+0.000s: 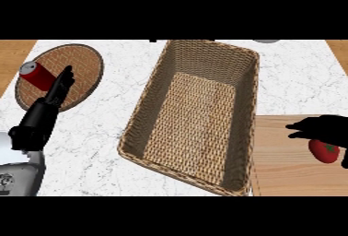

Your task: Pick the tomato from the cutting board and place it in the basket

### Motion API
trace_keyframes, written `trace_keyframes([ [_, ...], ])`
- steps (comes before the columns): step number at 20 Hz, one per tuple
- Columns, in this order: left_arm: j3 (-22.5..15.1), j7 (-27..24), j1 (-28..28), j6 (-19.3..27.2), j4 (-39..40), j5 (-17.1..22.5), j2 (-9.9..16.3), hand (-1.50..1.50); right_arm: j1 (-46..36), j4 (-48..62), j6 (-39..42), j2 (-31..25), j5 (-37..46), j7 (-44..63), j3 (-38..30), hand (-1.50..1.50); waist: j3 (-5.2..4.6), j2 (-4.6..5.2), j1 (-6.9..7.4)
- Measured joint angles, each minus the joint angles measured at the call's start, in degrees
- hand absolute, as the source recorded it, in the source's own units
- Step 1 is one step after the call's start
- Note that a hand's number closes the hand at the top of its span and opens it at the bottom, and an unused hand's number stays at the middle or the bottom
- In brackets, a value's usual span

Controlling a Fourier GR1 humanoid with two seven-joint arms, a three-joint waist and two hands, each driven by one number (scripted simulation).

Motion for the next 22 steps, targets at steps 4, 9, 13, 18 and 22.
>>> trace_keyframes([
  [4,0.7,-0.9,-0.9,-0.7,1.5,-0.1,-0.4,0.0,-1.9,3.2,-0.8,1.8,0.4,-1.3,-1.3,1.5,-0.28,-0.26,0.15],
  [9,1.6,-0.3,-1.8,-1.3,1.8,-0.4,-0.5,0.0,-2.0,3.8,-3.4,2.5,1.9,-2.7,-2.2,1.5,-0.46,-0.41,0.02],
  [13,2.1,0.1,-1.1,-1.9,0.6,-0.4,-0.5,0.0,-1.9,4.4,-5.8,3.3,2.6,-3.9,-3.3,1.5,-0.51,-0.46,0.04],
  [18,2.7,0.1,-0.3,-1.3,0.6,-0.8,-0.7,0.0,0.4,5.6,-4.8,5.8,-2.2,8.6,-11.8,1.5,-0.39,-0.79,-1.51],
  [22,3.6,-0.1,1.1,-1.2,0.1,-0.5,-0.2,0.0,2.4,6.9,-6.3,7.0,-6.4,23.3,-20.8,1.5,-0.29,-1.07,-2.97],
])
